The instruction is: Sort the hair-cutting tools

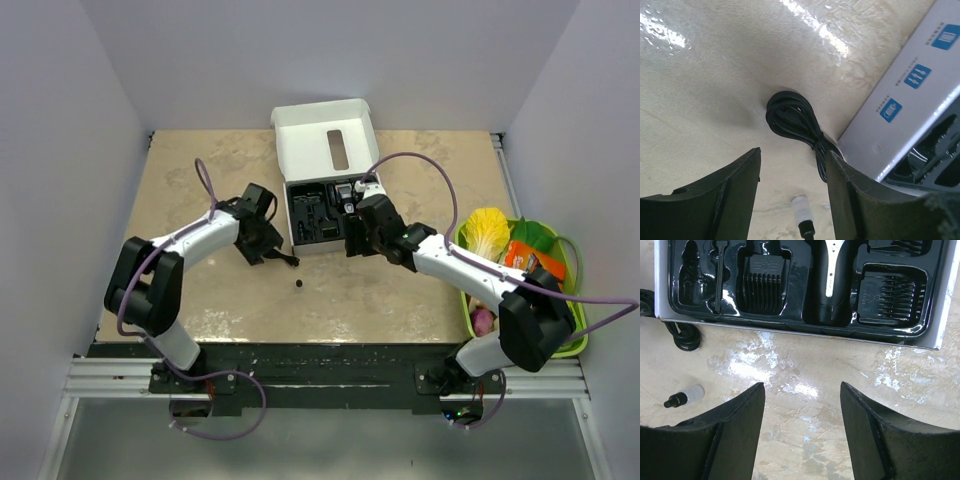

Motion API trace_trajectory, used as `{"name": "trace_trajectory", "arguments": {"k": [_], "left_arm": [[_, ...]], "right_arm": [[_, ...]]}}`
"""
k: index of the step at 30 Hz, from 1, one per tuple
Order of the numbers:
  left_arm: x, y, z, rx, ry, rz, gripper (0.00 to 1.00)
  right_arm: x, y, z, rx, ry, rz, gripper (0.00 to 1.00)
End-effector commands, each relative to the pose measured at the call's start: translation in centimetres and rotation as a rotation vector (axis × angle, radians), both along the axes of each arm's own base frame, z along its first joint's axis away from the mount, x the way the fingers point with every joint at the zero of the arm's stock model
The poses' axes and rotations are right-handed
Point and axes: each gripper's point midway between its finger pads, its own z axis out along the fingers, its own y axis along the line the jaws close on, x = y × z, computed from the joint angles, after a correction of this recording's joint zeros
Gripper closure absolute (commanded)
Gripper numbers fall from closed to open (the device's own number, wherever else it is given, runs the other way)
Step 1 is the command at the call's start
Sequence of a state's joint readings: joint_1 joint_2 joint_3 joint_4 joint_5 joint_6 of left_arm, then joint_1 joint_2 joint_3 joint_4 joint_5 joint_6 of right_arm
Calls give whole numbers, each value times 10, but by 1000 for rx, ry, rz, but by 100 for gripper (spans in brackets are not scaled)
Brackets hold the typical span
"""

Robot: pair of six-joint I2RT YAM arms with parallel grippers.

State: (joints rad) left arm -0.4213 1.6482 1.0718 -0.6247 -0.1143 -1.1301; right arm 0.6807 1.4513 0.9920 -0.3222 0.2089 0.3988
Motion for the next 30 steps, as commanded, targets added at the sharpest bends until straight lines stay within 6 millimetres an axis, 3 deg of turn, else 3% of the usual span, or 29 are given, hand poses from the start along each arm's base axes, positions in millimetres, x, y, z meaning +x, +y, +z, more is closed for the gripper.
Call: {"name": "trace_trajectory", "arguments": {"k": [1,10,17,20,27,30], "left_arm": [[14,-2,0,0,-3,75,41],[33,-9,-11,15,20,89,40],[31,-11,-20,18,43,69,43],[27,-10,-24,18,46,51,51],[18,-9,-28,17,53,11,92],[17,-6,-25,27,49,-3,100]], "right_arm": [[4,6,11,22,-46,27,35],[3,5,3,4,-38,39,35],[1,6,-3,7,-23,45,35],[0,8,-1,19,-24,46,35],[-3,7,5,34,-23,36,35],[-5,5,8,39,-25,31,35]]}}
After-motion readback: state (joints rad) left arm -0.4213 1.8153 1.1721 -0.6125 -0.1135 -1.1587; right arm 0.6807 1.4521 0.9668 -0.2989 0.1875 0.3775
